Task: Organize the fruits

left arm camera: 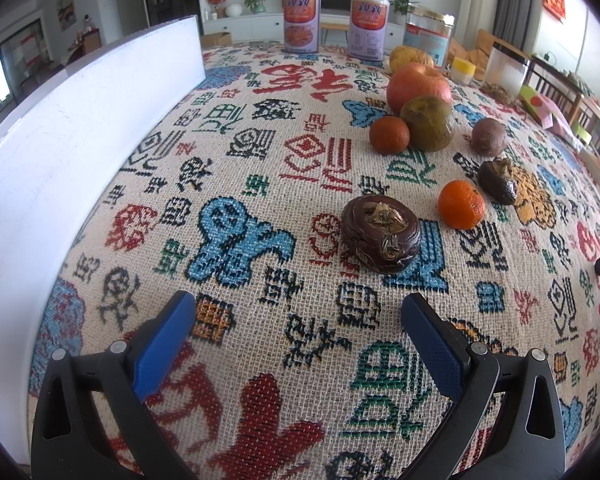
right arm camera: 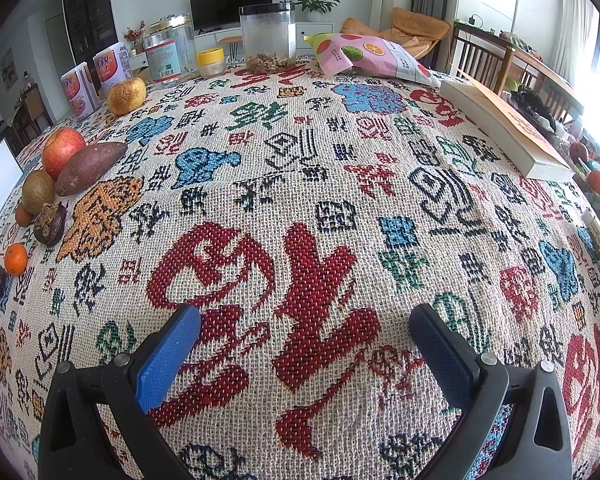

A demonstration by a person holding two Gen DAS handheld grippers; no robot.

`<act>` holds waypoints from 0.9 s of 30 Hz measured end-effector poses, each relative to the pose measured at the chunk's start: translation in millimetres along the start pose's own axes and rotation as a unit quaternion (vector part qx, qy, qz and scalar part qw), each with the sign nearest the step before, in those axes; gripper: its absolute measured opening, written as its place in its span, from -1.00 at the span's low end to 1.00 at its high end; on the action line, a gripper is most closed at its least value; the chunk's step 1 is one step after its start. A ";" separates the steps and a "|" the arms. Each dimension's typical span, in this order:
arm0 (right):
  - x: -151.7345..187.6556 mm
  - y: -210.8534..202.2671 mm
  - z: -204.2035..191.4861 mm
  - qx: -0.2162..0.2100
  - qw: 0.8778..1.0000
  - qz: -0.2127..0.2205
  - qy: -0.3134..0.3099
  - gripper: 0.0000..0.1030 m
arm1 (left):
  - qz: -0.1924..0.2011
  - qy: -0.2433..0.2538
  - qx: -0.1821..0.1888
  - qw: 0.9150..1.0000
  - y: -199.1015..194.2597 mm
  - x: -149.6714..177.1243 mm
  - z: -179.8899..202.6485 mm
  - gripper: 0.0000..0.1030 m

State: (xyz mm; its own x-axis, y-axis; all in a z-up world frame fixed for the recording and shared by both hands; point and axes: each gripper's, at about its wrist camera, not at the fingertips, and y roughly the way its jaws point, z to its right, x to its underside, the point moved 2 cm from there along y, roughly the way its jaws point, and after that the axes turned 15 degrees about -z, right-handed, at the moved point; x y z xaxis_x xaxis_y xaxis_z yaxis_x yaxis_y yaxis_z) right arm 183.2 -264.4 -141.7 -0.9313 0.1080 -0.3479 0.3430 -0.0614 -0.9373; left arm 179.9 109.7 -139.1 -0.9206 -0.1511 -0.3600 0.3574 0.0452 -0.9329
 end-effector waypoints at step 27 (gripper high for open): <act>-0.1 0.0 0.3 0.000 1.000 0.000 0.000 1.00 | -0.001 0.000 0.004 1.000 0.4 -0.4 -0.7 0.99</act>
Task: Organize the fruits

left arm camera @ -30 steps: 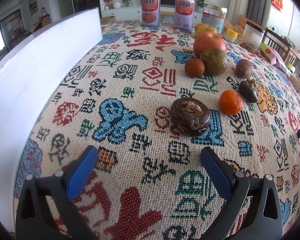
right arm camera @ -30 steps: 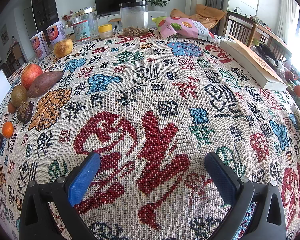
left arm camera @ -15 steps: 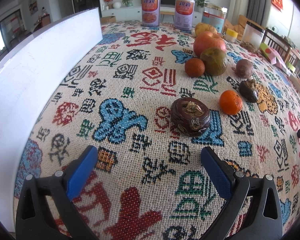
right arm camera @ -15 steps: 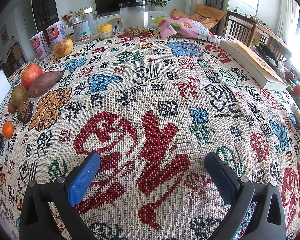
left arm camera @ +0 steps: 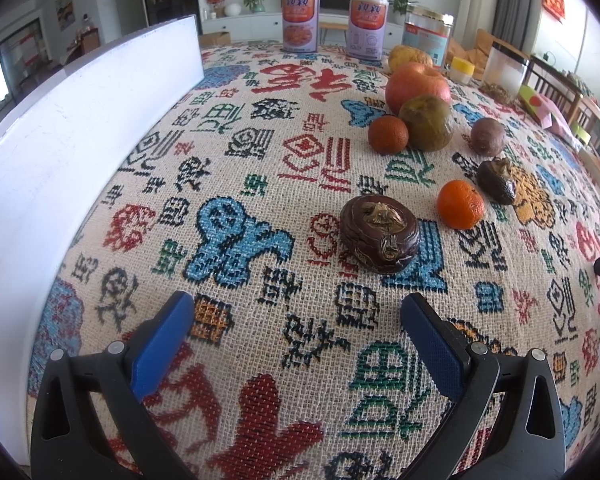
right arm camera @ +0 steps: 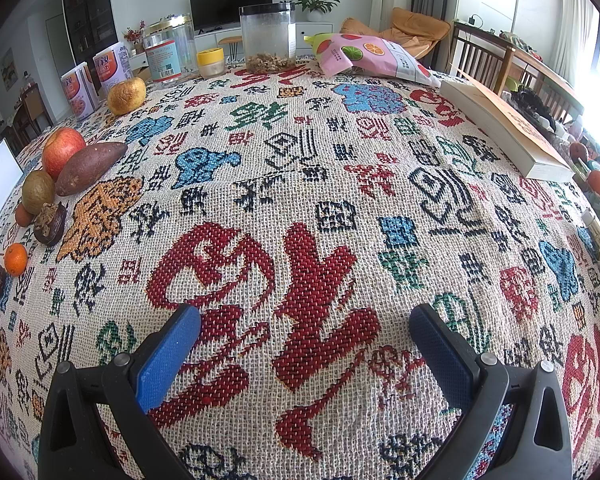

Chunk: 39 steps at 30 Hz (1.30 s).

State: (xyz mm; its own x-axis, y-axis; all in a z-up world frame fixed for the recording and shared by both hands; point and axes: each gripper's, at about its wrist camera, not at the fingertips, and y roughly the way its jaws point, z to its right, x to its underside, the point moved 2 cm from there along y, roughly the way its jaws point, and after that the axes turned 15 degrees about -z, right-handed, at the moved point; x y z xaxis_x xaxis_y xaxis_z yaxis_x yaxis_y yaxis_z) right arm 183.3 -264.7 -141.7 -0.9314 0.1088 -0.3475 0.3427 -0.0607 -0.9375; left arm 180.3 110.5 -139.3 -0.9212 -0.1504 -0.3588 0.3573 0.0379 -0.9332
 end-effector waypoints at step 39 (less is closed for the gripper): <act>0.0 0.0 -0.2 0.000 1.000 0.000 0.000 1.00 | 0.000 -0.004 -0.004 1.000 -1.6 1.1 0.1 0.99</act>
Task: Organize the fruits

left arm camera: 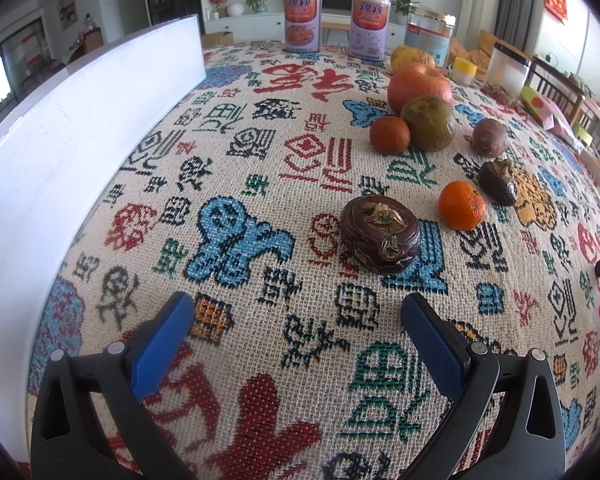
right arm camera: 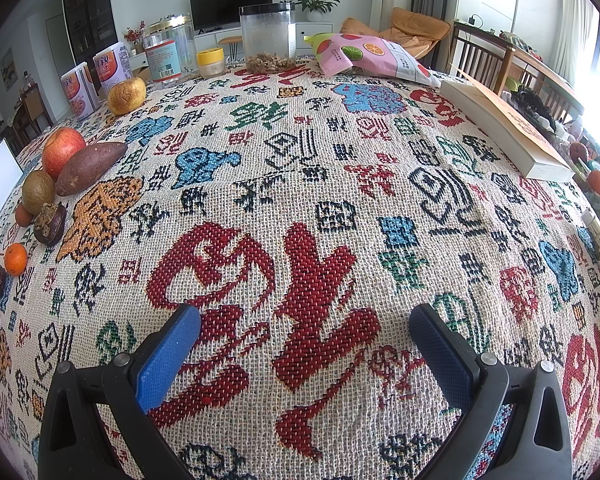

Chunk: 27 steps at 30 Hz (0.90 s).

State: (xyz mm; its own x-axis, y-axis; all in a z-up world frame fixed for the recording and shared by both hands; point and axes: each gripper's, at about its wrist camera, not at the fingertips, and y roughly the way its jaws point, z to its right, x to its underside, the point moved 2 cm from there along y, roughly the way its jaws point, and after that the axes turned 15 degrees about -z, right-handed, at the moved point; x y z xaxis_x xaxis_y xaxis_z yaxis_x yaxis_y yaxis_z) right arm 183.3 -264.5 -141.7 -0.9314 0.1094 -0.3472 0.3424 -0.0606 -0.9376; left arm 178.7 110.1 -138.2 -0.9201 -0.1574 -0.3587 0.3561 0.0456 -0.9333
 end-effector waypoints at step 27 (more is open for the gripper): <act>-0.1 0.0 0.1 0.000 1.000 0.000 0.000 1.00 | 0.020 0.078 0.046 0.996 -4.1 -21.1 27.8 -0.13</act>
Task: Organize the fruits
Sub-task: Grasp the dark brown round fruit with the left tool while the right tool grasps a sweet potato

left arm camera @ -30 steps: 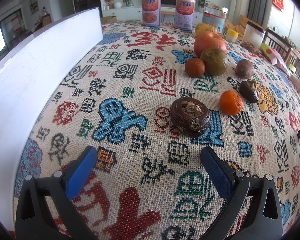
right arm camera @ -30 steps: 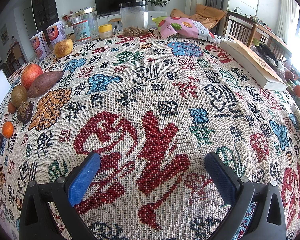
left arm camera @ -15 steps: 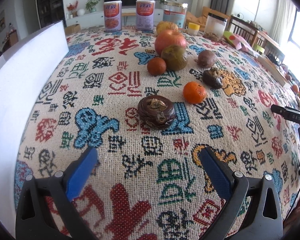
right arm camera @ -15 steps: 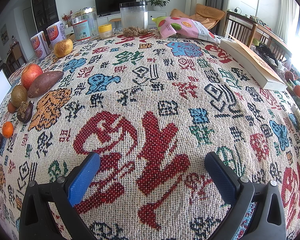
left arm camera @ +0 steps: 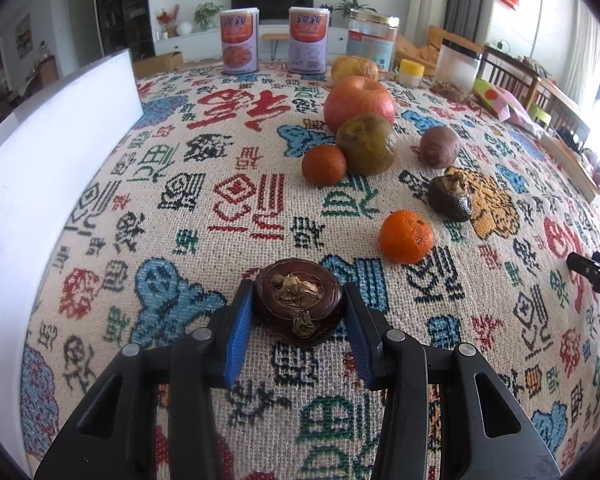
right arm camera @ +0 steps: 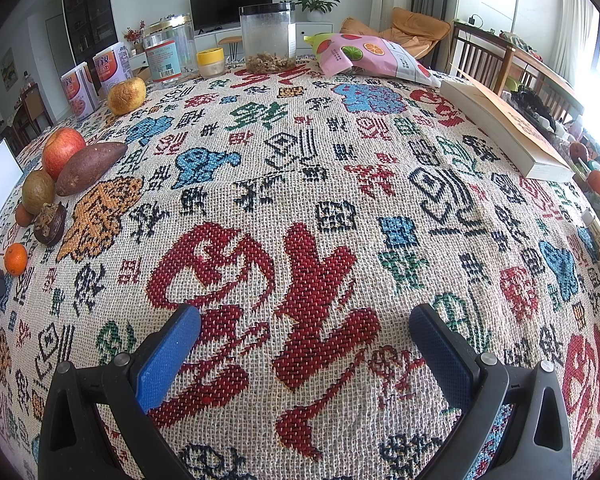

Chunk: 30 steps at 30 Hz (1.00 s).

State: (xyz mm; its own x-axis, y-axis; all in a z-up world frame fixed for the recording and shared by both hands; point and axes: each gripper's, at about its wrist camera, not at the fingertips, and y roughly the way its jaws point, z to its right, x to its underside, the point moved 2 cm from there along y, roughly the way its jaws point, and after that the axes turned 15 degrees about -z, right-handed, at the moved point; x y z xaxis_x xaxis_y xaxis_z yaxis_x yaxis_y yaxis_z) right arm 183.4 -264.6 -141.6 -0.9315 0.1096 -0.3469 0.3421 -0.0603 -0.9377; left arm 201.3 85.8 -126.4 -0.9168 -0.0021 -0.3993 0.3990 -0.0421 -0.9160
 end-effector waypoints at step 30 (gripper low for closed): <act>-147.6 28.2 -180.2 -0.171 0.973 -0.154 0.017 -0.10 | -0.020 -0.022 -0.020 0.999 7.8 8.9 -3.5 0.97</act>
State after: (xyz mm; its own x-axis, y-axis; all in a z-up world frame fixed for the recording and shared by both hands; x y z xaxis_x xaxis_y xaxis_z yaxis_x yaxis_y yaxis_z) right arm 352.8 -103.8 -120.3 -0.9937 0.1034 -0.0427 0.0733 0.3130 -0.9469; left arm 196.3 89.0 -137.2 -0.9313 -0.0460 -0.3613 0.3618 -0.0028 -0.9322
